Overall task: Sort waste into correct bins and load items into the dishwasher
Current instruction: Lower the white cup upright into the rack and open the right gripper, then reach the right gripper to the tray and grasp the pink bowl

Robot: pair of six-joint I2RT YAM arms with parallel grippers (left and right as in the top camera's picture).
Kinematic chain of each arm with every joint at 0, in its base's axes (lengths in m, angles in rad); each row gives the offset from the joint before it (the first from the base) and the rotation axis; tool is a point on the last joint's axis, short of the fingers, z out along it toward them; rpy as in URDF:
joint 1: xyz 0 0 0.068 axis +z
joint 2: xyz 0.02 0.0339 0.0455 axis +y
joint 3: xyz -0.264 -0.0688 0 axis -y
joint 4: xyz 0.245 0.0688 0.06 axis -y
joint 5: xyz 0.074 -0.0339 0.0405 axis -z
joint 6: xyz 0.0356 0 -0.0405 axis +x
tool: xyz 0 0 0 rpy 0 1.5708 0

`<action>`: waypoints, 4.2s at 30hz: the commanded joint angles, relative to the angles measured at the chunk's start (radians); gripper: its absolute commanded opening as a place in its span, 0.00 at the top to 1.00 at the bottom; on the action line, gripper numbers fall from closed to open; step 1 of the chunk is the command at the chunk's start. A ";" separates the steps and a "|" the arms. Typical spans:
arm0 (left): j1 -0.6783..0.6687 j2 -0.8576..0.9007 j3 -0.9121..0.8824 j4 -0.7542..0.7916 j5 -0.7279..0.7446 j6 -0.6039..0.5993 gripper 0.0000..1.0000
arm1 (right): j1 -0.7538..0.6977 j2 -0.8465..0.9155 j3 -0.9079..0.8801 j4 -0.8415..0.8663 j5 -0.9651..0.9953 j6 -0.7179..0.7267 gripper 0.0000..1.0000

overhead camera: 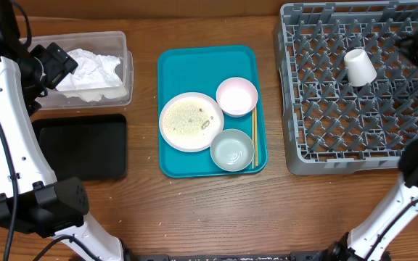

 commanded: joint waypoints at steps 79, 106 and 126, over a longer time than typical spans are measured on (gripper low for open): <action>-0.006 0.005 0.010 0.002 -0.003 -0.012 0.00 | 0.360 -0.137 0.024 -0.159 0.182 0.000 0.93; -0.006 0.005 0.010 0.002 -0.003 -0.012 0.00 | 1.060 -0.112 -0.513 0.476 0.800 0.306 0.37; -0.006 0.005 0.010 0.002 -0.003 -0.012 0.00 | 1.067 -0.005 -0.513 0.467 0.814 0.412 0.58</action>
